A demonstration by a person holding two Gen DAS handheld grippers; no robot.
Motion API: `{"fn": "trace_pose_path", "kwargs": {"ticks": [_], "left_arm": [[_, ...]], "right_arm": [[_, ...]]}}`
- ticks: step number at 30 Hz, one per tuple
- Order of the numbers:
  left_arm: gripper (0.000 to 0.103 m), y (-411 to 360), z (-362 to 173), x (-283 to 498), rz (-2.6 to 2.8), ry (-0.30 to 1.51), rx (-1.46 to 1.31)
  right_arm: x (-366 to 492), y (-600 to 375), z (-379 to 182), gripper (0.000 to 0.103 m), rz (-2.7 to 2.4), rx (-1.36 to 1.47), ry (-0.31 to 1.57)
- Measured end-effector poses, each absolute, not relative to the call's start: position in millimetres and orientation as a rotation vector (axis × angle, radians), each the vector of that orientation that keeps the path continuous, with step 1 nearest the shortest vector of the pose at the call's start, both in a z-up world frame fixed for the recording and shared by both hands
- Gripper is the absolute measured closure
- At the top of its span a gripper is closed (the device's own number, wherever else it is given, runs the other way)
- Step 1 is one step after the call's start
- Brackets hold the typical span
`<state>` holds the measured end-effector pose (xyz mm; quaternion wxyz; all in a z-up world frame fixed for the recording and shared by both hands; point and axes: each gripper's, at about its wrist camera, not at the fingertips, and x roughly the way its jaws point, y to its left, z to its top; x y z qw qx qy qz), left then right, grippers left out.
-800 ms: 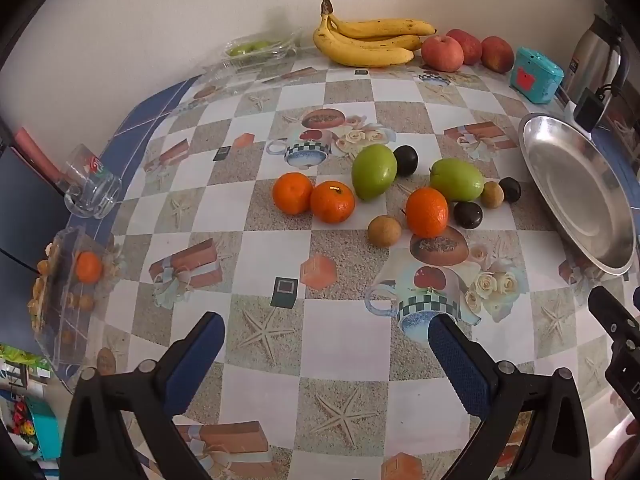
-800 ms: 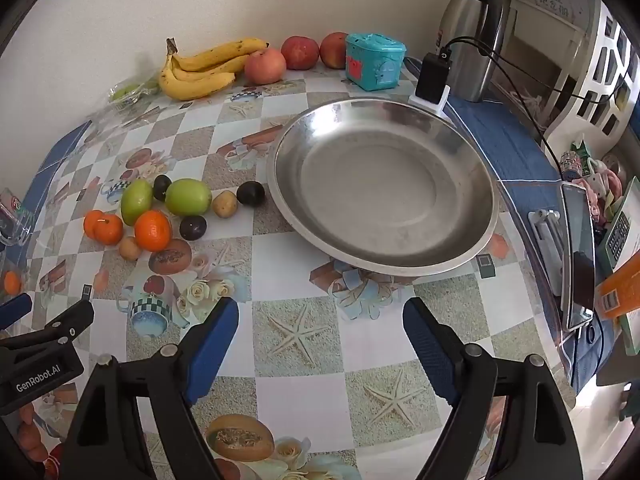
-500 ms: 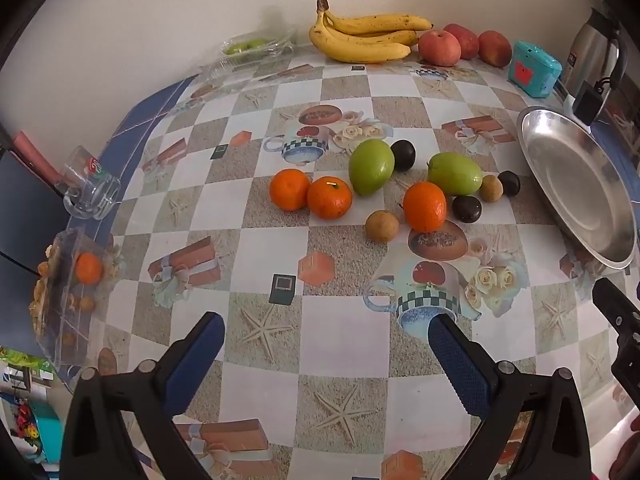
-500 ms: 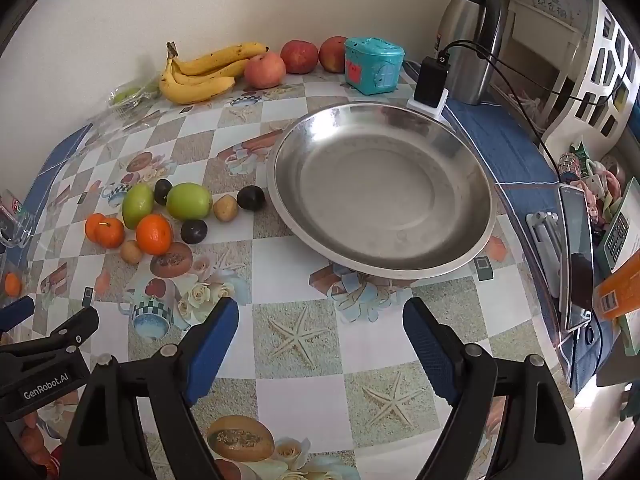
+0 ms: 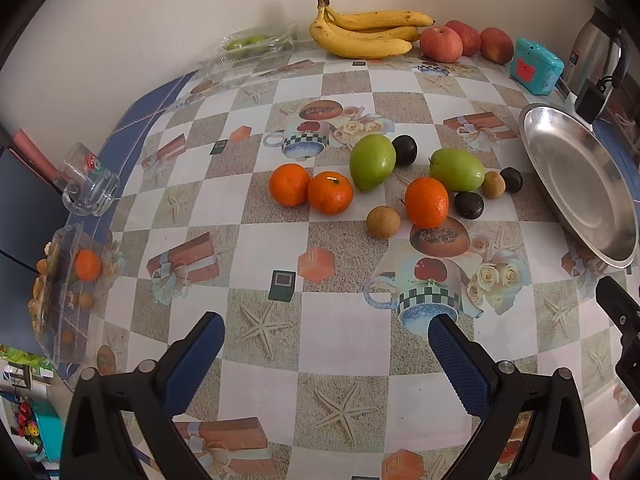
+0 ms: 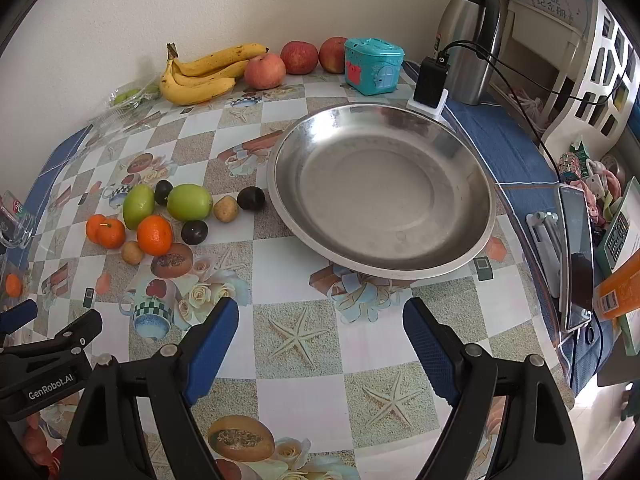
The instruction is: Organize fruits
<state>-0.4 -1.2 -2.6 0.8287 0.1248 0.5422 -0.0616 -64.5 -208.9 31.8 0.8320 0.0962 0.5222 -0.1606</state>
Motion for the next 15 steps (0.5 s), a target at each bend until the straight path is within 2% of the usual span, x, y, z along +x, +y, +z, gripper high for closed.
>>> {"fn": "trace_pose_path", "kwargs": {"ticks": [15], "left_arm": [[0.0, 0.3, -5.1, -0.2, -0.126, 1.155, 0.262]], "right_arm": [[-65.7, -207.6, 30.0, 0.018, -0.34, 0.202, 1.106]]}}
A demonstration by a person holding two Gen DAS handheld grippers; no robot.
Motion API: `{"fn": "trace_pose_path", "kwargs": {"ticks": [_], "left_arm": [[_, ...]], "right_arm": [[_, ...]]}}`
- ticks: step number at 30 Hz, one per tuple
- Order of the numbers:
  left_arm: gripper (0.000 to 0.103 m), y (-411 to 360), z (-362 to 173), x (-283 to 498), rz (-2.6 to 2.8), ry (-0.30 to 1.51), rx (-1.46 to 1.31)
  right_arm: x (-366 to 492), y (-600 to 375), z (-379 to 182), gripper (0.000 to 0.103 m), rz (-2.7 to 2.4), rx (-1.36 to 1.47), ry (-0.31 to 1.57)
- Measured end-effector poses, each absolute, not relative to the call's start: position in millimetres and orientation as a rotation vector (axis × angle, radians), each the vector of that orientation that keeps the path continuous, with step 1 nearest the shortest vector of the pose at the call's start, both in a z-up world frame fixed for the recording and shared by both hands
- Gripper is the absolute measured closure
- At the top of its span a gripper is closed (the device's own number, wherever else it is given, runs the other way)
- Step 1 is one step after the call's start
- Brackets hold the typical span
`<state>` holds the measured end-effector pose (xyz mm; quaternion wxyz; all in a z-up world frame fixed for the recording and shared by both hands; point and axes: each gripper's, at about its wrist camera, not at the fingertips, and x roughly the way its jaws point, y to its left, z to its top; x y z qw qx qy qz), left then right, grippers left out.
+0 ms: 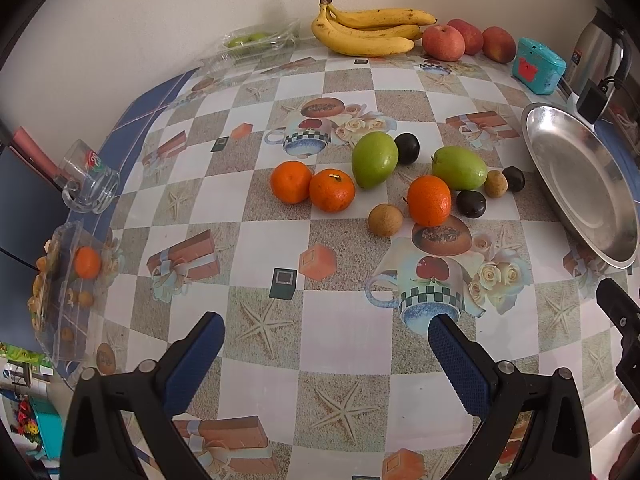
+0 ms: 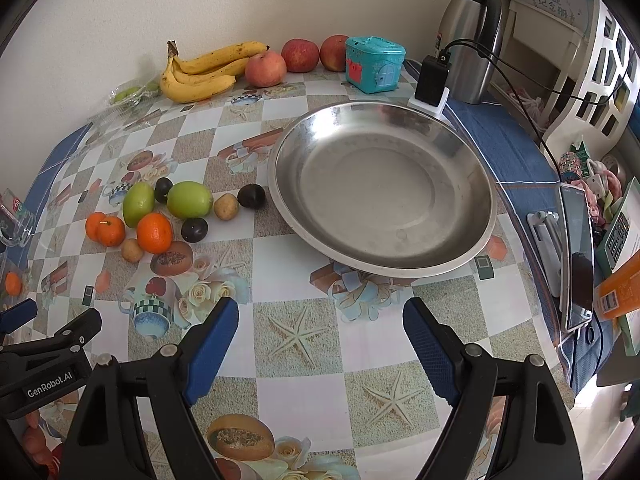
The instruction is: Organize fruits
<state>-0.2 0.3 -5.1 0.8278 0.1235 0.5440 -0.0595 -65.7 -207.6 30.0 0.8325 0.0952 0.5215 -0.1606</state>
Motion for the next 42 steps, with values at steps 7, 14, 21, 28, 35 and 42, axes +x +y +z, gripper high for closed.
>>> {"fn": "trace_pose_path", "kwargs": {"ticks": [7, 14, 21, 28, 35, 42], "left_arm": [[0.0, 1.0, -5.4, 0.0, -0.121, 1.159, 0.26], [0.0, 1.5, -5.4, 0.7, -0.116, 1.161, 0.256], [0.0, 1.7, -5.4, 0.7, -0.116, 1.162, 0.256], [0.0, 0.9, -5.6, 0.6, -0.113, 1.162, 0.253], [0.0, 0.6, -5.9, 0.4, -0.112, 1.163, 0.252], [0.0, 0.8, -6.0, 0.3, -0.112, 1.164, 0.252]], "right_arm": [[-65.9, -207.4, 29.9, 0.018, -0.34, 0.202, 1.105], [-65.9, -207.5, 29.8, 0.018, -0.34, 0.203, 1.106], [-65.8, -207.7, 29.7, 0.018, -0.339, 0.204, 1.105], [-66.3, -206.8, 30.2, 0.018, -0.337, 0.204, 1.102], [-66.7, -206.9, 30.8, 0.018, -0.327, 0.212, 1.099], [-66.6, -207.4, 31.4, 0.018, -0.326, 0.214, 1.1]]}}
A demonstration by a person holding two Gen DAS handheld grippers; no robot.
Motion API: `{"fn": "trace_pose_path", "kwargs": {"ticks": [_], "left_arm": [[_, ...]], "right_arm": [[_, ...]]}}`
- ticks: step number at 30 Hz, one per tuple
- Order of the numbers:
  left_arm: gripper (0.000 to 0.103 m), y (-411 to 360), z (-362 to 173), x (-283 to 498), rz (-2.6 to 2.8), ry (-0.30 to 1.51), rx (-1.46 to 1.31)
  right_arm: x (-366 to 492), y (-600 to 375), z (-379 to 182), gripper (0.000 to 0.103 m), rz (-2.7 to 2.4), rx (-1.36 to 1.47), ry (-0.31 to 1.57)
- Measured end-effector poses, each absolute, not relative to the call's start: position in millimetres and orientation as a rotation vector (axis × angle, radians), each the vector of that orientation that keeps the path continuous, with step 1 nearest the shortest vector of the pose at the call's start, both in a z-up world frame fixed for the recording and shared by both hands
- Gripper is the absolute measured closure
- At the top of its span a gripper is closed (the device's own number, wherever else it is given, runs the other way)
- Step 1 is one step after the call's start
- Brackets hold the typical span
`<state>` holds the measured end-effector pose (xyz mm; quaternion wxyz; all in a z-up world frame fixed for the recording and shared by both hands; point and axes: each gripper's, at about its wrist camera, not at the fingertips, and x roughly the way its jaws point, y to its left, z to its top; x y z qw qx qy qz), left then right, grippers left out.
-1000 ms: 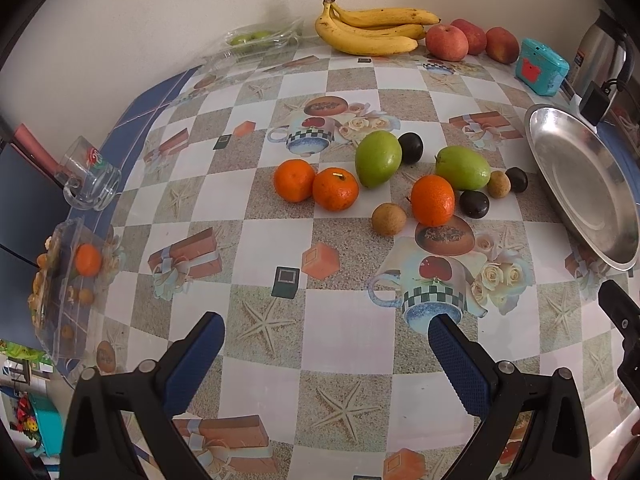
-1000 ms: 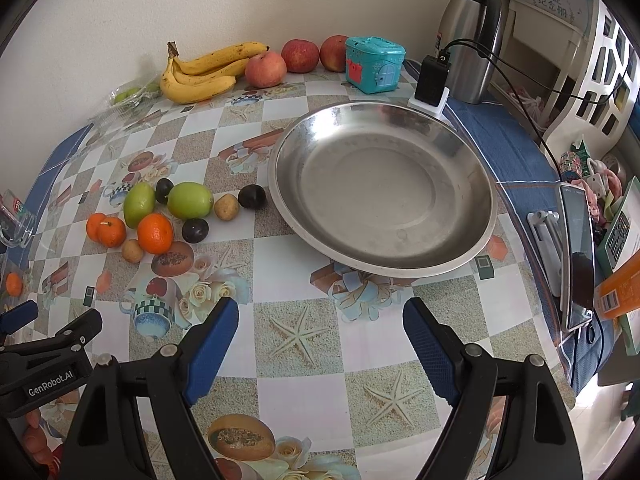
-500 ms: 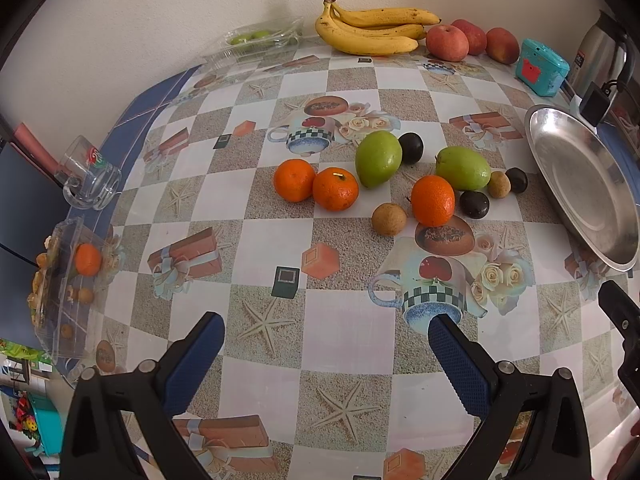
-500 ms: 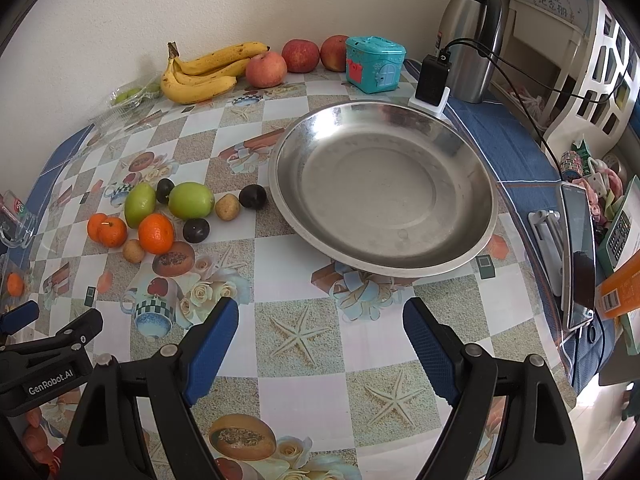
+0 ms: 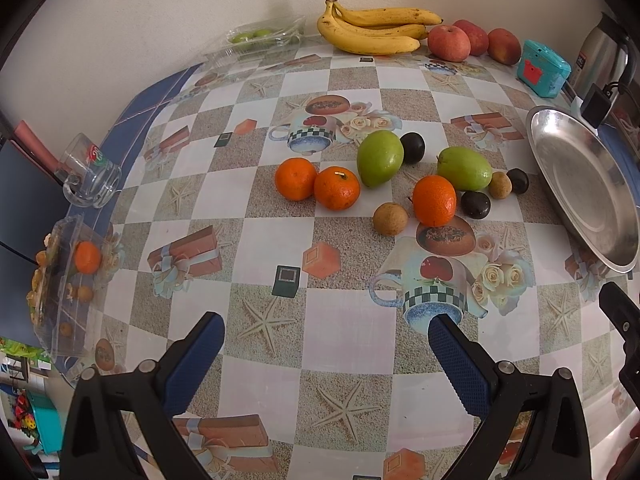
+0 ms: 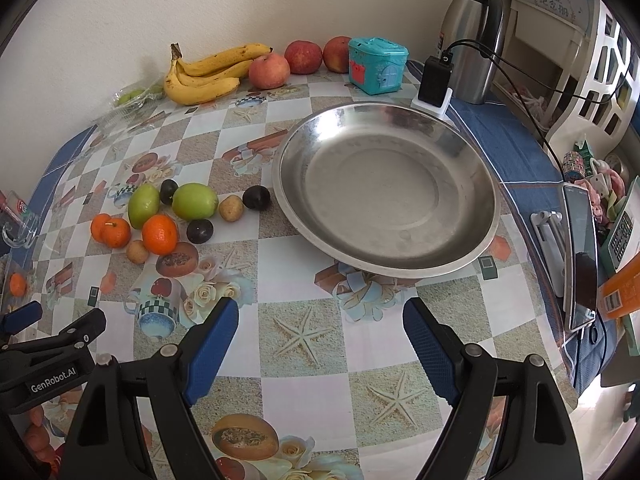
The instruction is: Organize fruits
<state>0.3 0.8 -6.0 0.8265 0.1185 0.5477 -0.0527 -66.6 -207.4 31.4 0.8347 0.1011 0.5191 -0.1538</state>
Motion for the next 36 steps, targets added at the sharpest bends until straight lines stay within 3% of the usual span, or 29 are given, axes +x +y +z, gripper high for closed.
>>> {"fn": "trace_pose_path", "kwargs": {"ticks": [17, 28, 36], "left_arm": [[0.0, 5, 6, 2, -0.188, 1.159, 0.155], [0.0, 22, 55, 49, -0.158, 0.985, -0.008], [0.0, 19, 47, 82, -0.147, 1.019, -0.129]], "right_arm": [[-68, -208, 29, 0.018, -0.317, 0.233, 1.1], [-46, -207, 61, 0.018, -0.228, 0.287, 0.97], [-9, -206, 68, 0.018, -0.196, 0.333, 0.932]]}}
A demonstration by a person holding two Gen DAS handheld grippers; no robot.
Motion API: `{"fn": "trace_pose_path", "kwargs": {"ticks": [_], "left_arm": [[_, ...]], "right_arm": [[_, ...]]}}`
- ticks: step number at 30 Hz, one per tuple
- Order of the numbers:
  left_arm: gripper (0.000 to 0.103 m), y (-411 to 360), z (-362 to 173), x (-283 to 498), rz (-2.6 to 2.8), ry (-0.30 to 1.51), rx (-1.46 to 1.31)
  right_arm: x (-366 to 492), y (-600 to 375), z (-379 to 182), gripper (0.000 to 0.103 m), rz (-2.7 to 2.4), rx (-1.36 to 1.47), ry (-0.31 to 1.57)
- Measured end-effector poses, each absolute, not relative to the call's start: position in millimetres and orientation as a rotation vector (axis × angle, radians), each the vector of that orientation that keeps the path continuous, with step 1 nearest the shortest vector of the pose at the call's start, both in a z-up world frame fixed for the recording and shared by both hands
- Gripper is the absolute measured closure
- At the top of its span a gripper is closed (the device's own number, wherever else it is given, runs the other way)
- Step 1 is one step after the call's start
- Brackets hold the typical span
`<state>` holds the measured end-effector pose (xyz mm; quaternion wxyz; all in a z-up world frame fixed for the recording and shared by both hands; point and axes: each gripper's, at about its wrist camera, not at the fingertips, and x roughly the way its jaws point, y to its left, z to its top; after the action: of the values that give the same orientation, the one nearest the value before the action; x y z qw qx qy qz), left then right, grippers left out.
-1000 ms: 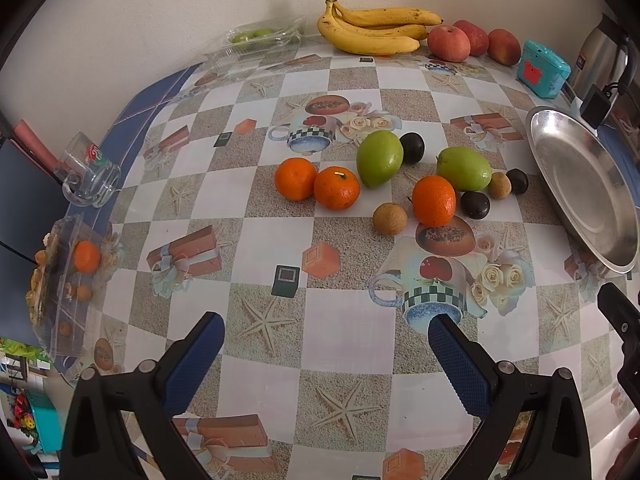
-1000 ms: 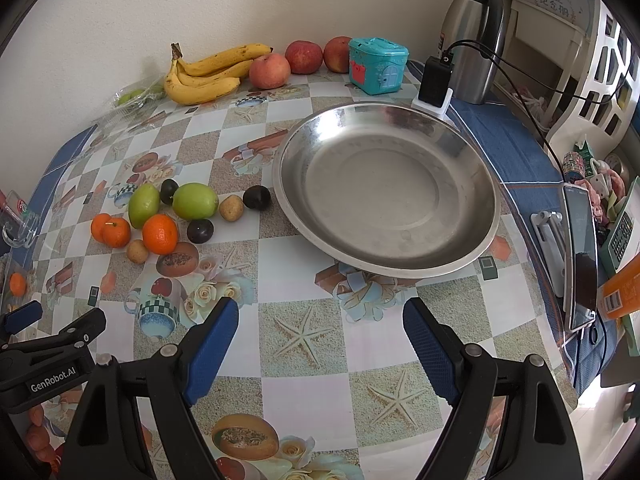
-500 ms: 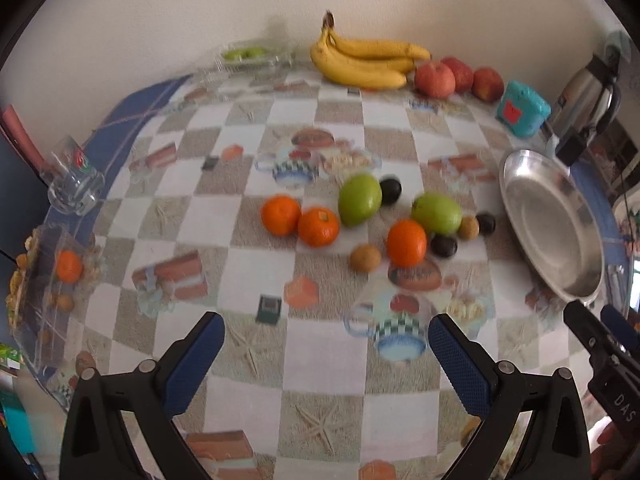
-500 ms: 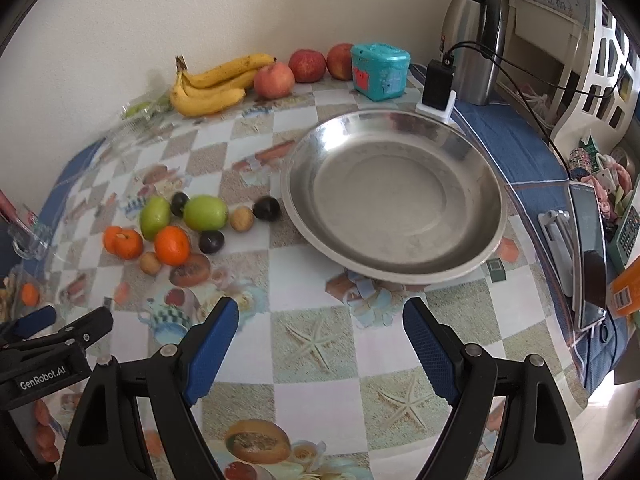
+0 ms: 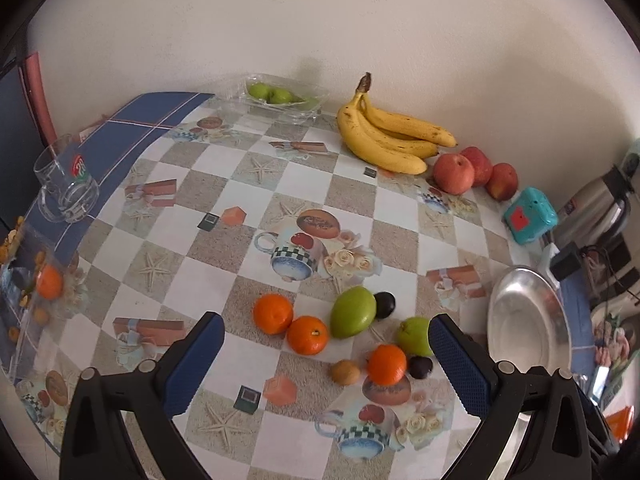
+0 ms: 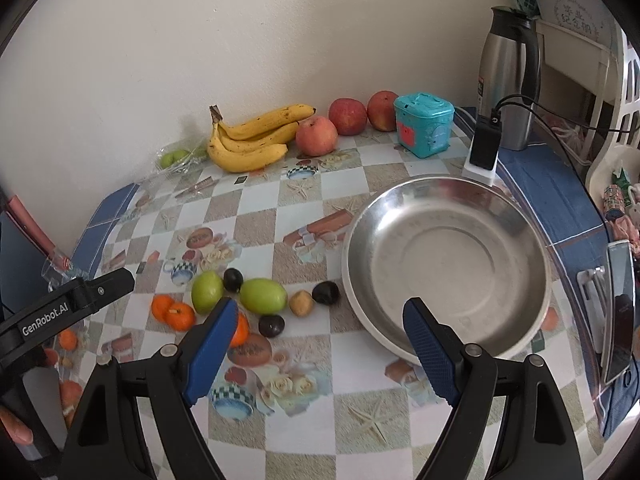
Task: Organize fruits
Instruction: 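Close the left gripper on a tangerine while the right gripper grasps a green pear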
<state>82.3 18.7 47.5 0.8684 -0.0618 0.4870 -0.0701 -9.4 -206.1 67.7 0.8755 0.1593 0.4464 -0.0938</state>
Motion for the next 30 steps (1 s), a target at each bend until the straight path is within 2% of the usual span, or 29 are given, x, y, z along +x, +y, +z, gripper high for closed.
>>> {"fn": "trace_pose_path", "kwargs": {"ticks": [7, 18, 24, 26, 30], "left_arm": [[0.0, 10, 19, 110, -0.104, 1.089, -0.082], [0.0, 48, 8, 143, -0.032, 1.112, -0.107], [0.002, 53, -13, 144, -0.033, 1.178, -0.126], [0.007, 53, -20, 144, -0.04, 1.2, -0.143], [0.007, 58, -32, 144, -0.047, 1.233, -0.191]], "right_arm": [[26, -202, 48, 0.018, -0.18, 0.352, 0.991], [81, -189, 30, 0.018, -0.162, 0.326, 1.048], [96, -181, 14, 0.018, -0.13, 0.324, 1.09], [98, -177, 4, 0.018, -0.123, 0.322, 1.12], [99, -170, -10, 0.024, -0.111, 0.317, 1.163]]}}
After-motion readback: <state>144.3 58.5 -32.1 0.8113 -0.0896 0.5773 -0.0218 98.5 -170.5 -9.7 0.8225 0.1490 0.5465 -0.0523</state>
